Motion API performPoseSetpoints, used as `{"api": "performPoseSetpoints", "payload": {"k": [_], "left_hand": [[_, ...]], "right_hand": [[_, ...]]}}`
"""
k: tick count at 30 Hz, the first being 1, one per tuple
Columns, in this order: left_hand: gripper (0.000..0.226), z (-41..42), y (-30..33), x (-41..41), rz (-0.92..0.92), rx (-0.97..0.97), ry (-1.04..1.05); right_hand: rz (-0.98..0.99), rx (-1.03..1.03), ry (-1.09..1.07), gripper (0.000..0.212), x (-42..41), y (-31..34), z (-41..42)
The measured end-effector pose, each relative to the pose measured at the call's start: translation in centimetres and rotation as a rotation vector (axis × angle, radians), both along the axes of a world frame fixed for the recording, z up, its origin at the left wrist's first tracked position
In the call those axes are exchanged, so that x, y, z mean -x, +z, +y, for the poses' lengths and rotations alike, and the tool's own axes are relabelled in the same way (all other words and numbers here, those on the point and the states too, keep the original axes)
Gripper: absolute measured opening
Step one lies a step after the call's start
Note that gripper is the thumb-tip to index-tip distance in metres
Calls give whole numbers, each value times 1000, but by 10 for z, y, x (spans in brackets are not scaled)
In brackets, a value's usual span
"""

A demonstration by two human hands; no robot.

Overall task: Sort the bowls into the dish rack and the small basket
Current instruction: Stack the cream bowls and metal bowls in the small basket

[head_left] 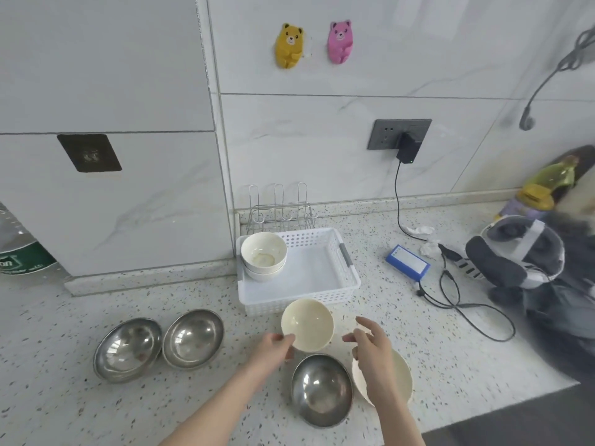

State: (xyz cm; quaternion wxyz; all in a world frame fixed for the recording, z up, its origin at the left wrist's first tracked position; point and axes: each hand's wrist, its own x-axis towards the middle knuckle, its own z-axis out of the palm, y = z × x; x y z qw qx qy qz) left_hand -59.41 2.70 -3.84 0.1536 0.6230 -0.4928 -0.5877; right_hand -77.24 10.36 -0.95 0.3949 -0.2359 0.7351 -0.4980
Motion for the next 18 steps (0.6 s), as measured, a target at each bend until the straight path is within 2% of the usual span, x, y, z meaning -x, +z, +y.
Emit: {"api": "performPoseSetpoints", "payload": {"k": [7,11,15,18], "left_hand": [[16,2,-11,14,15,-78,102],[14,3,-13,16,24,-45,167],[12,5,-12,6,-4,2,203],[13,6,-8,0,-5,30,218]], "right_hand": [[131,-77,-111,26,53,-10,26],[251,-194,-91,28,76,-22,39],[185,-316,70,36,97,-34,53],[73,-428,201,21,110,-34,62]]}}
